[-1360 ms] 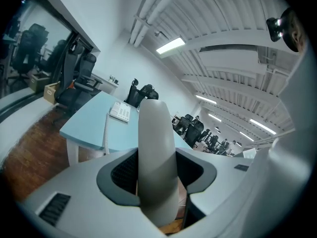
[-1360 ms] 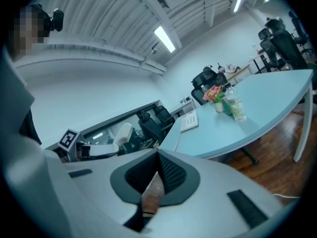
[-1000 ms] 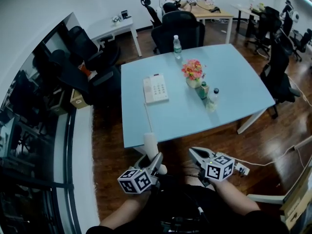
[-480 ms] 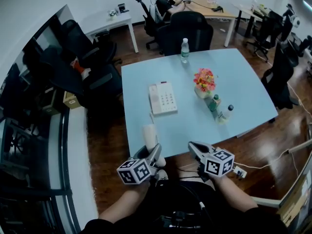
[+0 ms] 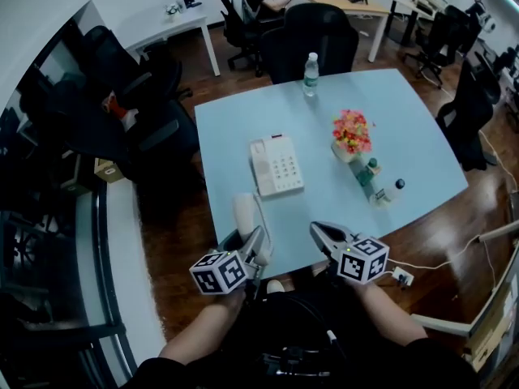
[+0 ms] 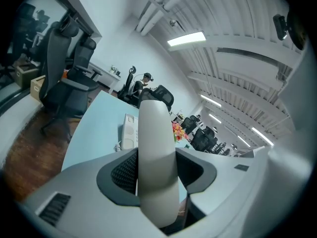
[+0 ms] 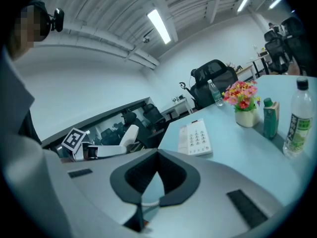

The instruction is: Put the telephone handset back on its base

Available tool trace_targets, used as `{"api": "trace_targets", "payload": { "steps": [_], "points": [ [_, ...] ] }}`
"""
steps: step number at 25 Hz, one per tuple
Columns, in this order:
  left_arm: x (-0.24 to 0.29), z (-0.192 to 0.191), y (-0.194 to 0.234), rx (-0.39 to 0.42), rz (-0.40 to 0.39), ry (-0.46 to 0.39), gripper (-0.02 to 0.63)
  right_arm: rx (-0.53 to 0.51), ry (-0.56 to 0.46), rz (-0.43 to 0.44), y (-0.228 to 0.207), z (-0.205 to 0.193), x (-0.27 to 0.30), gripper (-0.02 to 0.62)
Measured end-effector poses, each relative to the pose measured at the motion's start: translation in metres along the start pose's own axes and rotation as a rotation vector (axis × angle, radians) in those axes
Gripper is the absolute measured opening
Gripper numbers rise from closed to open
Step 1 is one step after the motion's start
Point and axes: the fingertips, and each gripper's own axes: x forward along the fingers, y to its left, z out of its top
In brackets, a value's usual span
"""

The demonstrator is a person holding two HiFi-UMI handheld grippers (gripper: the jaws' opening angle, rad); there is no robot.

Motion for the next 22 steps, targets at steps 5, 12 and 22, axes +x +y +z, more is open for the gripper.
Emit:
{"api": "trace_targets", "payload": {
  "steps": [5, 12, 22],
  "points": [
    [0.031, 0.016, 0.006, 0.007, 0.012, -0.016, 0.212, -0.016, 0.01, 0.013, -0.017, 0.023, 0.021, 0.017],
    [0.082, 0.045, 0.019, 0.052, 0.126, -0.058, 0.212, -0.066, 0.082, 0.082, -0.042, 0.059, 0.056, 0.017],
    [0.177, 0.079, 0.053, 0.096, 0.308, -0.037, 0.212, -0.02, 0.147, 0.151, -0.095, 0.065, 0.069, 0.017]
  ]
}}
